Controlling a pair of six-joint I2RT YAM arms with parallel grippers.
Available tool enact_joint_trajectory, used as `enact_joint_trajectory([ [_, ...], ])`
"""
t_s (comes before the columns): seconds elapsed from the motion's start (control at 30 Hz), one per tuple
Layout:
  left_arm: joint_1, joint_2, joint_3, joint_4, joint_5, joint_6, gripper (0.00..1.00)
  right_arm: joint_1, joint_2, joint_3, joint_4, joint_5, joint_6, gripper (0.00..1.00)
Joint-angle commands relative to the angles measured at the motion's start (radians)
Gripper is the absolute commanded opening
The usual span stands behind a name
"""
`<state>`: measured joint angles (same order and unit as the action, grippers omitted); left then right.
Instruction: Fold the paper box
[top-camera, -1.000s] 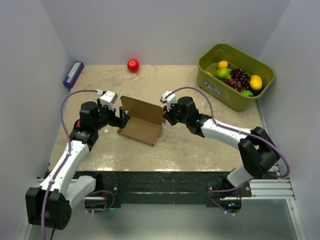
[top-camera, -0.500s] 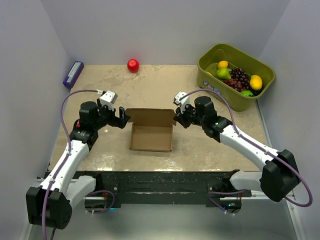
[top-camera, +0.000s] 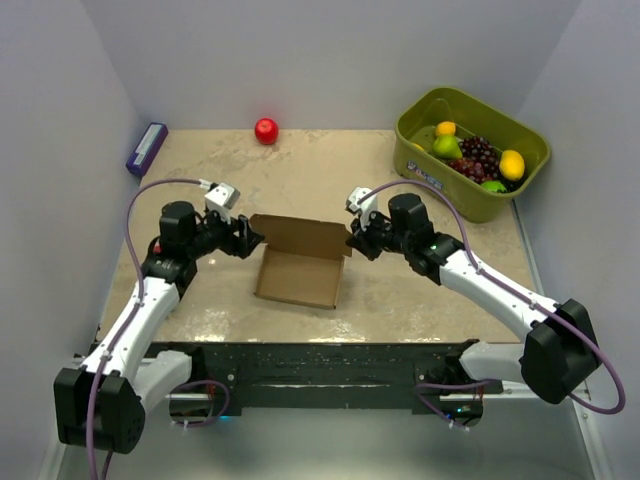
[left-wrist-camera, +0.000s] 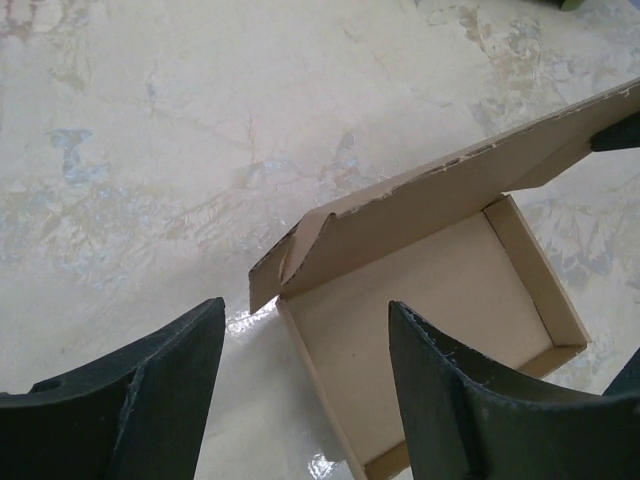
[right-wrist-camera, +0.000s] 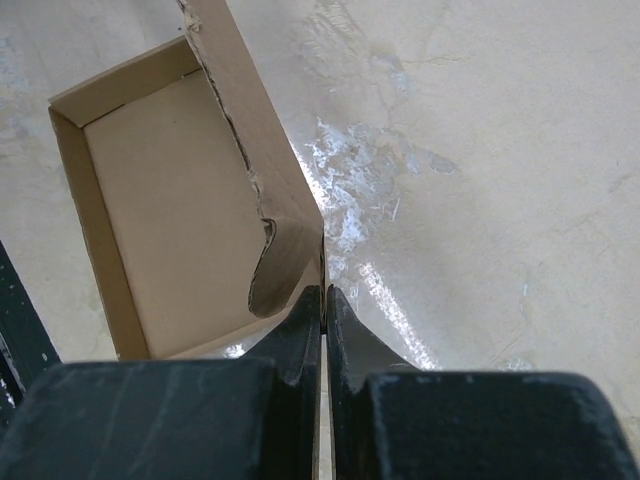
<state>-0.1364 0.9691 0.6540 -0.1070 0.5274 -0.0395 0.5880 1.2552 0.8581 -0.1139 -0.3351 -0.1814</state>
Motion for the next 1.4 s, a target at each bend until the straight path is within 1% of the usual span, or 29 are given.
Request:
enact_joint_trajectory([
  [0.0,0.008,0.04,0.004,0.047,0.036,0.01,0.72,-0.004,-0.028,-0.004,0.025,-0.045,-0.007,0.0],
  [0.1,0.008,0.056,0.015,0.056,0.026,0.013,0.73,-0.005,-0.031,-0.007,0.029,-0.054,-0.007,0.0],
  [0.17,0.006,0.074,0.007,0.085,0.089,-0.005,0.7,-0.007,-0.028,-0.007,0.033,-0.061,-0.007,0.0],
  [0.2,0.006,0.083,0.007,0.09,0.106,-0.011,0.67,-0.005,-0.028,-0.007,0.033,-0.061,-0.006,0.0],
  [0.27,0.006,0.1,0.019,0.087,0.121,-0.011,0.65,-0.007,-0.023,-0.005,0.03,-0.059,-0.006,0.0],
  [0.37,0.004,0.092,0.012,0.09,0.123,-0.011,0.56,-0.008,-0.025,-0.007,0.033,-0.053,-0.004,0.0],
  [0.4,0.003,0.091,0.009,0.092,0.123,-0.013,0.51,-0.008,-0.025,-0.007,0.033,-0.045,-0.001,0.0],
  [0.47,-0.006,0.086,0.003,0.09,0.103,-0.014,0.44,-0.01,-0.028,-0.005,0.034,-0.032,0.0,0.0],
  [0.5,-0.009,0.088,0.001,0.084,0.095,-0.014,0.37,-0.01,-0.027,-0.005,0.034,-0.016,0.002,0.0],
  [0.57,-0.025,0.095,0.001,0.084,0.097,-0.019,0.29,-0.008,-0.022,-0.007,0.036,0.002,0.003,0.0],
  [0.6,-0.031,0.098,0.001,0.086,0.098,-0.02,0.24,-0.008,-0.017,-0.007,0.036,0.007,0.003,0.0],
  [0.73,-0.068,0.123,0.013,0.079,0.083,-0.026,0.11,-0.008,0.013,0.012,0.025,0.028,-0.001,0.0],
  [0.77,-0.077,0.131,0.016,0.079,0.063,-0.033,0.08,-0.011,0.021,0.018,0.02,0.04,-0.001,0.0],
  [0.8,-0.083,0.134,0.019,0.075,0.046,-0.04,0.03,-0.008,0.039,0.027,0.019,0.053,0.008,0.0],
  [0.83,-0.089,0.135,0.025,0.07,0.024,-0.059,0.01,-0.008,0.046,0.03,0.019,0.068,0.017,0.0],
  [0.9,-0.123,0.138,0.032,0.056,-0.058,-0.076,0.0,-0.008,0.055,0.03,0.034,0.123,0.058,0.0],
  [0.93,-0.156,0.138,0.039,0.053,-0.117,-0.083,0.0,-0.008,0.052,0.025,0.045,0.14,0.074,0.0],
  [1.03,-0.201,0.134,0.05,0.043,-0.226,-0.117,0.0,-0.005,0.033,-0.007,0.1,0.199,0.141,0.0],
  [1.17,-0.219,0.128,0.055,0.033,-0.303,-0.148,0.01,0.01,-0.002,-0.05,0.178,0.27,0.232,0.0],
  [1.37,-0.255,0.135,0.059,0.036,-0.388,-0.187,0.0,0.044,-0.049,-0.108,0.238,0.413,0.308,0.0],
])
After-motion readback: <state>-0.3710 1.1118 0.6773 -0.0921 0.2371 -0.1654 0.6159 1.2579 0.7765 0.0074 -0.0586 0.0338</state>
